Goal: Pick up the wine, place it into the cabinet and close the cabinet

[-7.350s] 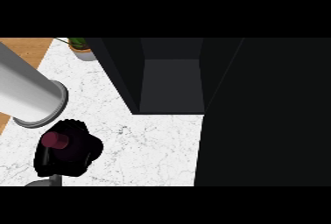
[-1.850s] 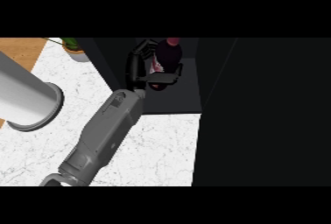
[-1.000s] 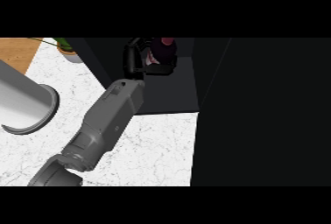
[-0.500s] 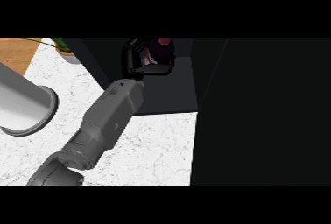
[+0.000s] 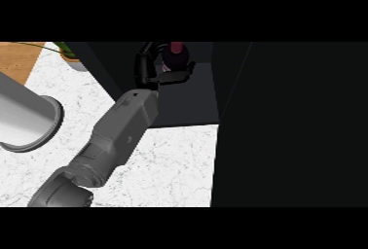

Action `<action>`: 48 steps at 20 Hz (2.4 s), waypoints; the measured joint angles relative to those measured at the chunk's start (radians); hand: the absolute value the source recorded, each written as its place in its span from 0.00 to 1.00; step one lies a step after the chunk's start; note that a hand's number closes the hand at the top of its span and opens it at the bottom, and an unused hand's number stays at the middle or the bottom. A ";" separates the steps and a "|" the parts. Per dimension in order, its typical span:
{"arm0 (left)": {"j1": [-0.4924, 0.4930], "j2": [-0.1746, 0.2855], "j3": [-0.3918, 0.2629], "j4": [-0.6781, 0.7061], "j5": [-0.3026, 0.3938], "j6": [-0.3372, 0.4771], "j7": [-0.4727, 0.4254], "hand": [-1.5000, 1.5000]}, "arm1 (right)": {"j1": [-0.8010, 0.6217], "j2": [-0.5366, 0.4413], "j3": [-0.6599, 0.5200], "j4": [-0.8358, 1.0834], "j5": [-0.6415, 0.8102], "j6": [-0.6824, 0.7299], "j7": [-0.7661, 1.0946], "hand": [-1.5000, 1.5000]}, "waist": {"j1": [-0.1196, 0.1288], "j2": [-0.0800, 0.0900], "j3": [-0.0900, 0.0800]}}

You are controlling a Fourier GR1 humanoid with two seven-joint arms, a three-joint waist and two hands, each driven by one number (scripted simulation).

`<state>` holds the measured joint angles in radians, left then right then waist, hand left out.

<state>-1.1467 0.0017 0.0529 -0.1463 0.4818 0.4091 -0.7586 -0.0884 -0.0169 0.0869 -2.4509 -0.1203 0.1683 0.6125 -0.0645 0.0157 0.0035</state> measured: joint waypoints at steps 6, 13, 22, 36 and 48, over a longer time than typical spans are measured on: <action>-0.009 0.004 -0.001 0.034 -0.020 0.044 0.010 0.00 | 0.003 -0.004 -0.013 0.002 -0.003 0.006 -0.002 0.00 | -0.003 0.002 0.000; 0.004 0.004 -0.017 0.062 -0.053 0.076 0.009 0.00 | 0.006 -0.002 -0.020 0.003 -0.008 0.014 -0.010 0.00 | -0.009 0.006 -0.001; 0.037 -0.002 0.005 0.043 -0.050 0.082 -0.052 0.00 | -0.002 0.010 -0.006 0.010 -0.007 0.012 -0.017 0.00 | -0.013 0.008 -0.001; 0.049 -0.003 -0.002 0.038 -0.076 -0.034 -0.092 0.00 | 0.028 0.011 0.017 0.011 -0.006 0.016 -0.037 0.00 | -0.012 0.008 -0.002; 0.058 -0.003 -0.014 0.029 -0.040 -0.118 -0.111 0.00 | 0.009 0.011 0.025 0.017 -0.009 0.008 -0.027 0.00 | -0.015 0.003 -0.003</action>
<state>-1.0888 -0.0013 0.0387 -0.1170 0.4417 0.2911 -0.8696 -0.0798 -0.0060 0.1123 -2.4341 -0.1291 0.1762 0.5855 -0.0795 0.0186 0.0003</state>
